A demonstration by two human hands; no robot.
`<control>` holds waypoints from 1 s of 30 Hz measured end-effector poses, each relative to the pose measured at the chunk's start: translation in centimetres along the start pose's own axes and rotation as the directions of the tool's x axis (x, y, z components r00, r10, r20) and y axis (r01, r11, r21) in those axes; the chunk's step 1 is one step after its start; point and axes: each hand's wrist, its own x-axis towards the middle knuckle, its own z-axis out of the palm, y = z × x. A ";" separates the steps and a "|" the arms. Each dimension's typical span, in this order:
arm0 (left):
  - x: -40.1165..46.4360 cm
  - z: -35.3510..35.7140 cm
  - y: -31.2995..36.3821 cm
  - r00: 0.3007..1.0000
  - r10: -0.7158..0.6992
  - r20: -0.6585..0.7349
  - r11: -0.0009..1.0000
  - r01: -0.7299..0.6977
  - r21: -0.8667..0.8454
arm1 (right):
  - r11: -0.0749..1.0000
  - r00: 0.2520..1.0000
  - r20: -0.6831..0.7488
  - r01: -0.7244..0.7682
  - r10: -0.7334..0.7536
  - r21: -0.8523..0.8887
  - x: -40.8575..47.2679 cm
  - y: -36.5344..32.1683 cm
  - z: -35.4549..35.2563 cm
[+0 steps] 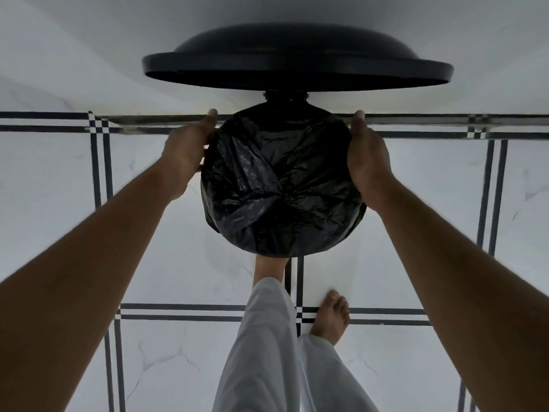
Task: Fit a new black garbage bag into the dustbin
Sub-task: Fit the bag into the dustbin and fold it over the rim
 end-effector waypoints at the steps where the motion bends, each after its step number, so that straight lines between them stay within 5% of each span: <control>1: -0.3 -0.3 -0.5 0.999 0.027 -0.018 1.000 -0.027 -0.016 | 0.999 0.999 -0.012 0.035 -0.035 -0.008 -0.3 0.2 0.0; 4: -0.8 -0.8 -2.5 0.998 0.037 -0.054 0.999 -0.039 -0.026 | 0.997 0.997 -0.019 0.080 -0.080 0.002 -0.9 1.0 -0.1; 8: 0.7 -0.4 -3.0 0.991 -0.135 0.020 0.984 0.136 -0.112 | 0.995 0.995 -0.021 0.101 -0.101 -0.017 -1.5 2.1 0.7; 14: 3.4 0.1 -1.2 0.989 -0.141 -0.044 0.989 0.143 0.043 | 0.993 0.993 -0.053 0.105 -0.108 -0.062 -1.4 2.4 1.7; 16: 2.2 0.3 -0.6 0.971 -0.015 -0.238 0.994 0.041 0.105 | 0.993 0.994 -0.044 0.100 -0.103 -0.056 -1.4 2.4 1.6; 18: -0.8 1.1 -0.5 0.851 0.283 -0.442 0.943 -0.163 0.289 | 0.994 0.995 -0.035 0.094 -0.096 -0.057 -1.5 2.3 1.6; 19: -2.9 2.0 -0.7 0.785 0.456 -0.418 0.871 -0.298 0.391 | 0.993 0.995 -0.029 0.096 -0.098 -0.064 -1.5 2.2 1.7; 21: -6.6 5.1 -1.2 0.692 0.706 -0.153 0.650 -0.547 0.527 | 0.991 0.994 -0.026 0.100 -0.103 -0.084 -1.5 2.2 1.7; 23: -7.6 8.3 -2.8 0.629 0.768 0.117 0.442 -0.655 0.613 | 0.990 0.994 -0.026 0.104 -0.107 -0.098 -1.5 2.3 1.8; 24: -7.1 9.7 -3.5 0.644 0.748 0.159 0.421 -0.646 0.637 | 0.989 0.993 -0.028 0.110 -0.113 -0.096 -1.5 2.4 1.8; 26: -4.7 11.3 -4.5 0.769 0.627 0.122 0.529 -0.536 0.658 | 0.988 0.991 -0.034 0.124 -0.128 -0.089 -1.6 2.6 1.9; 28: -2.0 12.4 -4.9 0.919 0.380 0.103 0.679 -0.353 0.643 | 0.986 0.989 -0.048 0.137 -0.142 -0.094 -1.5 2.9 1.8; 30: 0.4 13.3 -5.0 0.979 0.131 0.156 0.738 -0.201 0.644 | 0.982 0.984 -0.064 0.157 -0.165 -0.107 -1.5 3.2 2.1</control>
